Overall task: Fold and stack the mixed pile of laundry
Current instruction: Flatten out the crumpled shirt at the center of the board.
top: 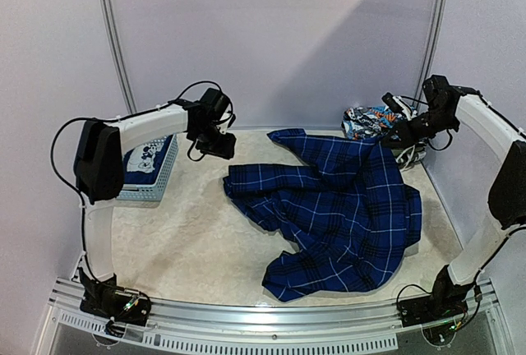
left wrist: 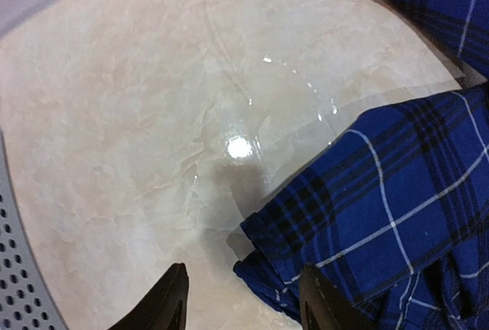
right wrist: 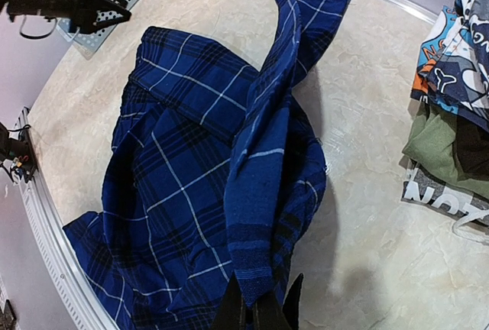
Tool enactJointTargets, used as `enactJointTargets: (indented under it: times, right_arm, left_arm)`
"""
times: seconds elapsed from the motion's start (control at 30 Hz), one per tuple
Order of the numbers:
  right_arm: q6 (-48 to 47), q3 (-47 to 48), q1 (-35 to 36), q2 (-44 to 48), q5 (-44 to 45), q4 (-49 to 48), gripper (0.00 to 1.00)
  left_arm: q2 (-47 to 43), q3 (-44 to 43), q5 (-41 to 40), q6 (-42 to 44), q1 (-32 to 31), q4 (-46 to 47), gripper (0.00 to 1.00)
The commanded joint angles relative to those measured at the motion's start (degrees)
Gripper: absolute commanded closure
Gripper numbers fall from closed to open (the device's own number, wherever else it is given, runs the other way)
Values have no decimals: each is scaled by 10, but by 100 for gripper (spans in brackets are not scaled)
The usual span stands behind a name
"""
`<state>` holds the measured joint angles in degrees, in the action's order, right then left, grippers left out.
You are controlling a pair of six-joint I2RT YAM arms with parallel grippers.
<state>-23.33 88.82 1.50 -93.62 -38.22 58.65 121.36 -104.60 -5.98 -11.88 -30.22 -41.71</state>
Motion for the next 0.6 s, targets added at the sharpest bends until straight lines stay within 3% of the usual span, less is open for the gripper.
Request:
enactJointTargets:
  times: [0.0,0.07,0.17,0.27,0.43,0.57]
  right_arm:
    - [3,-4,2,4,-11,-15,100]
    - [3,-5,1,3,-12,-15,100]
    - [3,-7,1,-1,-16,-15,100]
    - [2,-9,2,-5,-22,-15,100]
    - [1,-13,2,-9,-25,-17,100]
    - [2,-14,1,-6,-27,-17,100]
  left_arm:
    - [4,17,98,-58,2,-4,51]
    - [-37,87,89,-39,-18,42,51]
    - [-69,131,97,-31,-26,31,51]
    - [-67,136,117,-68,-27,1,51]
    - [-63,164,144,-148,-36,30,51]
    - [-44,149,95,-163,-49,19,50]
